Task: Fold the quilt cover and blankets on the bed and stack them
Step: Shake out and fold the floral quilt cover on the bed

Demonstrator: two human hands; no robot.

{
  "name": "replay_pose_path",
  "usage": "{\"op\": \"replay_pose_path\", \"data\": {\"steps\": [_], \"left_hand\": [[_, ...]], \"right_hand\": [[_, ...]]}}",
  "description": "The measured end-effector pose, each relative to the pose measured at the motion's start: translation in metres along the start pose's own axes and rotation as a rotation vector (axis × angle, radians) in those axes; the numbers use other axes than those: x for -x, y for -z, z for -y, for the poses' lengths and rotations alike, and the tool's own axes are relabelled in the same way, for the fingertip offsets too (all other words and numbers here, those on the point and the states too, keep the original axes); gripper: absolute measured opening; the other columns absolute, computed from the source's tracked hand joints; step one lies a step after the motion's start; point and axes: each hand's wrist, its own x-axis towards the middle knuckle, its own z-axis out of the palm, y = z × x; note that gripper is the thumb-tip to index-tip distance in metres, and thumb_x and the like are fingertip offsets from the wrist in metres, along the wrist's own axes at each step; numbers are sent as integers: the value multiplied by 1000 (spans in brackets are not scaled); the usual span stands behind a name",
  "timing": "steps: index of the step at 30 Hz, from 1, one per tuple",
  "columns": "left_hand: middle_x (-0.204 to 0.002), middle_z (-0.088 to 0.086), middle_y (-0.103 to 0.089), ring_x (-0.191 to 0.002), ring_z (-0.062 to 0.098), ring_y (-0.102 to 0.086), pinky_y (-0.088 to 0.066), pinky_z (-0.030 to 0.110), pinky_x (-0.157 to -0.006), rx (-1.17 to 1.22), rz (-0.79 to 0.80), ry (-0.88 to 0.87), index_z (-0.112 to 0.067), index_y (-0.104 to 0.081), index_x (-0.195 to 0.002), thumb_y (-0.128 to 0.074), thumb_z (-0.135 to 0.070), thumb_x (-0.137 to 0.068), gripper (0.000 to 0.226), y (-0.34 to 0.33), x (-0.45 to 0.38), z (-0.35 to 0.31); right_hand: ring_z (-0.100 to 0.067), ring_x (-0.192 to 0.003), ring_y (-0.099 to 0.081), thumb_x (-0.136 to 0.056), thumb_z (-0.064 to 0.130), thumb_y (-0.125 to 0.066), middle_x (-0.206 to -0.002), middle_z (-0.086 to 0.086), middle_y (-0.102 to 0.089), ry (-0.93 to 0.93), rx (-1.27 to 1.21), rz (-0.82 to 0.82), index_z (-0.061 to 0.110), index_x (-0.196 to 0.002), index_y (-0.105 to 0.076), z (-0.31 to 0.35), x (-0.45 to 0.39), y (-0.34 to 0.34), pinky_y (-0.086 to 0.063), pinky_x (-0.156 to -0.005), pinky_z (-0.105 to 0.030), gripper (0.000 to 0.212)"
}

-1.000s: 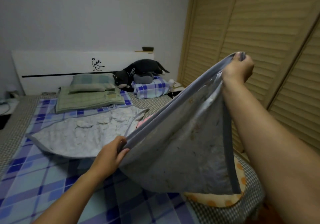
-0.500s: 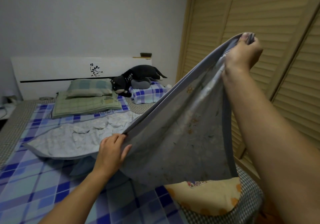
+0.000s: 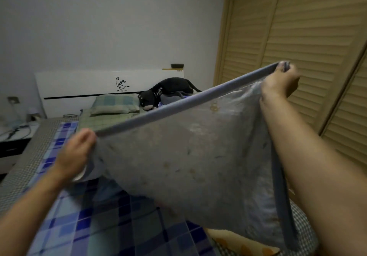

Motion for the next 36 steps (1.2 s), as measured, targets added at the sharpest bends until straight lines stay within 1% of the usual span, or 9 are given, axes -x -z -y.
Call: {"op": "replay_pose_path", "data": {"steps": [3, 5, 8, 17, 22, 25, 28, 32, 36], "left_hand": [[-76, 4, -52, -69, 15, -44, -38, 35, -67, 72, -233, 31, -24, -62, -89, -46, -18, -101, 20, 64, -68, -23], [-85, 9, -58, -72, 22, -49, -43, 38, -69, -93, -103, 42, -43, -62, -107, -50, -16, -102, 30, 85, -94, -24], [-92, 0, -68, -83, 23, -63, -51, 39, -75, -456, 184, 101, -43, -63, -96, -57, -27, -99, 18, 96, -89, -33], [-79, 9, -58, -65, 14, -48, -39, 17, -57, -264, -111, -2, -8, -64, -92, -55, -16, -100, 14, 37, -100, -107], [-80, 5, -59, -70, 11, -52, -43, 24, -63, 95, 225, -15, -9, -62, -89, -58, -22, -96, 16, -16, -46, -133], [-84, -6, -59, -76, 11, -58, -46, 21, -68, -77, 488, 11, -20, -61, -89, -54, -28, -99, 14, -64, 30, -102], [-78, -8, -58, -73, 2, -56, -46, 27, -70, -216, 693, 182, -26, -52, -84, -50, -31, -101, 17, -113, 123, -40], [-75, -9, -56, -68, -3, -51, -44, 33, -74, -261, 731, 503, -32, -48, -81, -52, -29, -101, 21, -150, 222, 28], [-85, -9, -54, -79, 3, -52, -44, 28, -76, -193, 728, 452, -30, -51, -80, -53, -28, -100, 20, -166, 241, 21]], "right_hand": [[-13, -87, -54, -102, 32, -47, -98, 3, -63, -66, 63, 177, 14, -106, -66, -23, 21, -23, -36, -72, -21, 27], [-16, -89, -54, -102, 30, -48, -96, 0, -59, -123, 73, 332, 15, -105, -66, -40, 25, -38, -36, -74, -23, 24], [-15, -96, -55, -101, 27, -52, -103, -4, -60, -231, 29, 484, 13, -112, -64, -66, 17, -47, -37, -77, -23, 21], [-9, -100, -60, -100, 34, -49, -120, 4, -67, -222, -103, 267, 18, -116, -66, -8, -58, -59, -43, -85, -20, 28], [-5, -91, -58, -100, 32, -48, -107, 5, -64, -289, -94, 246, 17, -119, -64, -45, -65, -33, -46, -75, -17, 29], [-3, -63, -53, -89, 24, -56, -74, 10, -59, -331, -95, 248, 17, -85, -69, -105, -41, 8, -42, -58, -24, 15], [-16, -66, -56, -88, 29, -50, -67, 1, -56, -329, 196, 467, 17, -68, -59, -200, 10, 59, -40, -56, -27, 25], [-41, -90, -62, -89, 45, -49, -95, -27, -68, -206, 798, 919, 7, -74, -66, -329, 75, 134, -46, -74, -38, 44], [-34, -73, -60, -93, 40, -58, -83, -20, -70, -33, 886, 912, 14, -64, -60, -343, 107, 156, -47, -67, -35, 39]]}}
